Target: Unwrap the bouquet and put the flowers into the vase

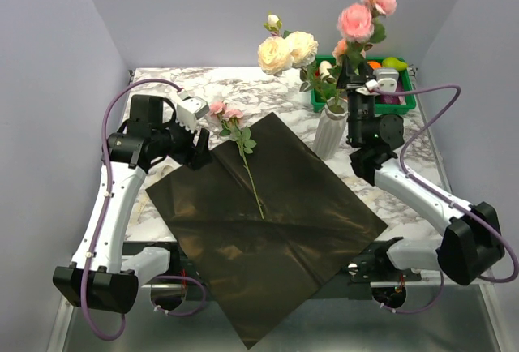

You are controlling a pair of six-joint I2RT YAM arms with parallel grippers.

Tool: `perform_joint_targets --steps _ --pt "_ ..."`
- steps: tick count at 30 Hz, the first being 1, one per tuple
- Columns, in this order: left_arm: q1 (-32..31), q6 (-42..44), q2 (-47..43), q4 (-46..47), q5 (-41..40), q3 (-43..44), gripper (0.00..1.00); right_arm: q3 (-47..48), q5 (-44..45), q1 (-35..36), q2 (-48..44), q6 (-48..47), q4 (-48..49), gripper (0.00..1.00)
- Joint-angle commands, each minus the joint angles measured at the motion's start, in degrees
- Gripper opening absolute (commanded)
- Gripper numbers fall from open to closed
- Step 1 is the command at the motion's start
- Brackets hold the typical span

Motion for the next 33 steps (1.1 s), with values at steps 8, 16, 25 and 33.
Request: perform_joint_targets --steps 8,16,25,33 --pt "0.4 -0.4 -2.1 -0.9 0.0 1.0 0.75 -7.4 -5.4 -0.2 -14.6 6.6 -11.4 0.59" --pt "0.4 -0.6 -2.0 -0.8 0.4 1.0 0.75 -13.8 -1.6 12.5 -21.7 5.7 -23.5 0.73" --pt "0.4 -0.7 -1.8 -0.7 0.2 1.3 0.75 -12.7 3.7 27.9 -13.6 7.0 -31.7 0.86" --pt "0.4 -0.9 -2.0 -0.7 0.0 1.3 0.75 3.2 -4.4 27.8 11.3 19.1 -51.4 0.85"
